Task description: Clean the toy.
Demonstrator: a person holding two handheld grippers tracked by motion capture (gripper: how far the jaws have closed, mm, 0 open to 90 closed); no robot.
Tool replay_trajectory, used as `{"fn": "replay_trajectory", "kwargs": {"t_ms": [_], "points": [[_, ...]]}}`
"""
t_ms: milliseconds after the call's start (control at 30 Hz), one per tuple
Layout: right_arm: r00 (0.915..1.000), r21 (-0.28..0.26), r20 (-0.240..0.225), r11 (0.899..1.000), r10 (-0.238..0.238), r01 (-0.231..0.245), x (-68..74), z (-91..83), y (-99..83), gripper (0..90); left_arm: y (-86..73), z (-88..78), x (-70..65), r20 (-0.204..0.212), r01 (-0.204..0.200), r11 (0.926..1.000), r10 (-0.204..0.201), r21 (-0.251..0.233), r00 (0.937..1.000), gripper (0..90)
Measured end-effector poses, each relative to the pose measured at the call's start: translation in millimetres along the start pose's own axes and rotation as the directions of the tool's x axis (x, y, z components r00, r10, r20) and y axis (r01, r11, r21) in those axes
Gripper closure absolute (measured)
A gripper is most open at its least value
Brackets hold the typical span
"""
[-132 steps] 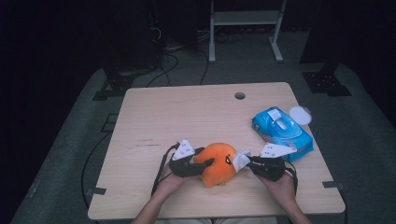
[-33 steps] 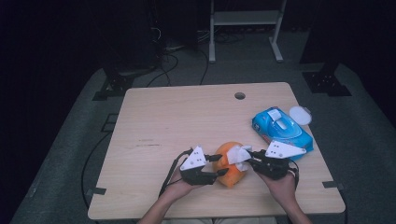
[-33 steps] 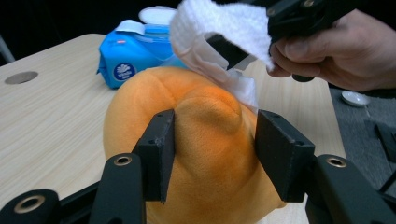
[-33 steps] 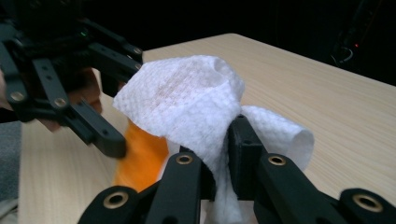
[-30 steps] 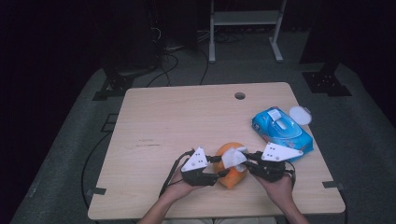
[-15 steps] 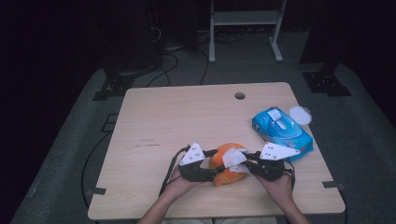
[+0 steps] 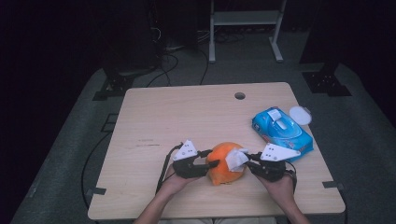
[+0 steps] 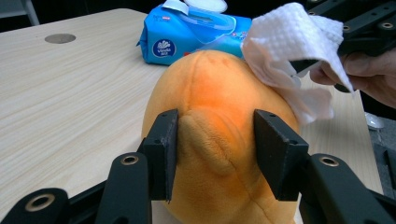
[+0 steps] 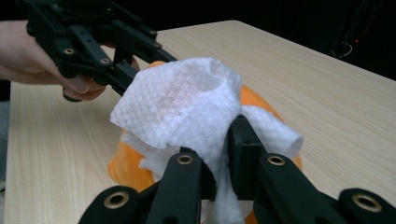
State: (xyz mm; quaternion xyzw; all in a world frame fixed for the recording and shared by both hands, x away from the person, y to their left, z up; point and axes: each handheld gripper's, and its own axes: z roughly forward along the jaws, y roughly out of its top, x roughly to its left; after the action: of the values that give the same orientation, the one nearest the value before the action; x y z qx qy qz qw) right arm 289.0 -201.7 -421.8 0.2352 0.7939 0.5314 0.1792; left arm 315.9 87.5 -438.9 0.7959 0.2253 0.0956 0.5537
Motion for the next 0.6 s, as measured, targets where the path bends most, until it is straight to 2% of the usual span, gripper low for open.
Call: {"fn": "replay_trajectory", "kwargs": {"t_ms": [67,233,300,333,400,500,533,567,600], "points": [[1.0000,0.007,0.004,1.000,-0.004,0.004,-1.2,-0.4,0.5,82.6,-0.1,-0.3,0.1,0.000,0.000,1.0000,0.000,0.000,1.0000,52.7],[0.9953,0.021,0.054,0.996,0.080,-0.082,-24.8,-9.9,-12.5,82.5,-1.1,-0.6,-0.5,-0.005,-0.006,1.0000,0.006,-0.003,1.0000,52.9],[0.9933,0.032,0.066,0.995,0.094,-0.097,-30.9,-13.1,-17.0,82.5,-1.4,-0.9,-0.3,-0.003,-0.008,1.0000,0.008,-0.001,1.0000,52.9],[0.9934,0.033,0.058,0.994,0.099,-0.101,-31.4,-13.7,-17.7,82.5,-1.5,-0.9,0.0,-0.003,-0.008,1.0000,0.008,0.000,1.0000,52.9],[0.9952,0.018,0.028,0.995,0.094,-0.095,-27.8,-12.9,-15.7,82.4,-2.2,-1.3,1.7,-0.005,-0.003,1.0000,0.003,0.003,1.0000,52.9],[0.9965,-0.009,-0.055,0.998,0.064,-0.064,-18.6,-9.9,-10.2,81.7,-3.2,-2.2,3.6,-0.011,0.002,0.9999,-0.002,0.012,0.9999,52.9],[0.9975,0.001,-0.059,0.999,0.039,-0.039,-14.5,-7.4,-8.5,81.2,-3.2,-2.3,3.1,-0.023,-0.006,0.9996,0.007,0.027,0.9997,53.2],[0.9990,0.019,-0.042,1.000,0.014,-0.013,-11.4,-5.1,-7.6,81.1,-3.4,-2.5,2.7,-0.030,-0.013,0.9993,0.014,0.034,0.9995,53.5],[0.9990,0.022,-0.041,1.000,0.019,-0.018,-12.1,-4.4,-7.9,81.0,-3.5,-2.7,2.5,-0.036,-0.016,0.9992,0.017,0.037,0.9992,53.5]]}}
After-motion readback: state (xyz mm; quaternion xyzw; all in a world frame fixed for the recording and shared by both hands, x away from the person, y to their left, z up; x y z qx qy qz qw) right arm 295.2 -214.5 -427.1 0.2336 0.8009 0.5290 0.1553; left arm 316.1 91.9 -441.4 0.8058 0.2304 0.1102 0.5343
